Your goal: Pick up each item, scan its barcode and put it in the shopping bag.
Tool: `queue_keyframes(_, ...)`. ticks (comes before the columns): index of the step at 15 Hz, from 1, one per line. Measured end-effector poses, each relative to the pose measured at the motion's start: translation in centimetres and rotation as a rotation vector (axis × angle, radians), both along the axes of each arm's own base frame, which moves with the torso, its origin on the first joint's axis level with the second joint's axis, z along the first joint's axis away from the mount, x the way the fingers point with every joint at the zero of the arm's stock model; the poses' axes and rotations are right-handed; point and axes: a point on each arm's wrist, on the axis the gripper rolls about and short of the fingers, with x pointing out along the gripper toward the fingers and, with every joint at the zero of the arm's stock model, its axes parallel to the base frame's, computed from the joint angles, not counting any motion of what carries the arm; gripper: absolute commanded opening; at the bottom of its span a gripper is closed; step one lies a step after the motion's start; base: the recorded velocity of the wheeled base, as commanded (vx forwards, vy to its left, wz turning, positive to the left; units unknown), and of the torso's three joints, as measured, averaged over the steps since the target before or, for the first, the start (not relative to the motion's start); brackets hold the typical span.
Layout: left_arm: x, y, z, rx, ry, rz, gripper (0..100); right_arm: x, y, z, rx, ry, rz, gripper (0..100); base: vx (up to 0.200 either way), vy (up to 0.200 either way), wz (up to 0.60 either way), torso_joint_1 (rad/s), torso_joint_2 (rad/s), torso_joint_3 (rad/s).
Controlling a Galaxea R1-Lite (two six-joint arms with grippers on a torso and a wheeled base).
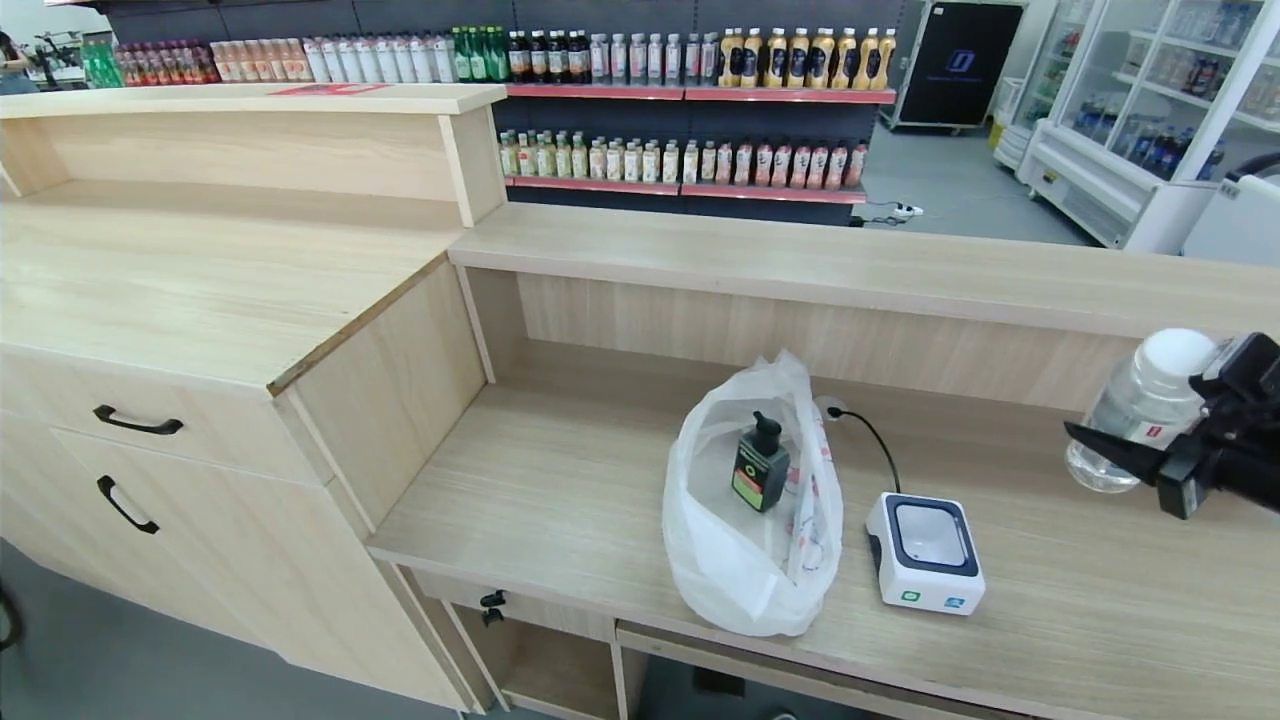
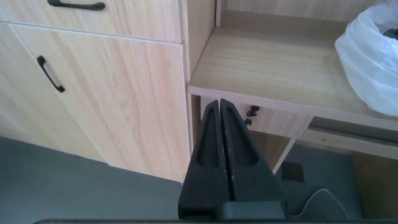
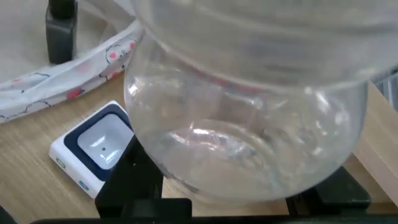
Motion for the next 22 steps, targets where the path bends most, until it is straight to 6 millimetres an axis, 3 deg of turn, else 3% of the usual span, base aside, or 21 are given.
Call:
queue_keyframes(7,0.0,0.0,0.0,0.000,0.001,0.000,0,1.7,-1.0,-3.6,-0.058,0.026,0.263,0,0.000,0.000,0.00,0.000,0.00,0.000)
queue_keyframes(13,0.0,0.0,0.0,0.000,0.001,0.000,0,3.8,-1.6,-5.0,-0.123,-0.024,0.298,0,0.000,0.000,0.00,0.000,0.00,0.000)
queue_keyframes(22,0.0,0.0,0.0,0.000,0.000,0.000,0,6.0,-0.3,-6.5,-0.156,-0.071,0.374,0,0.000,0.000,0.00,0.000,0.00,0.000)
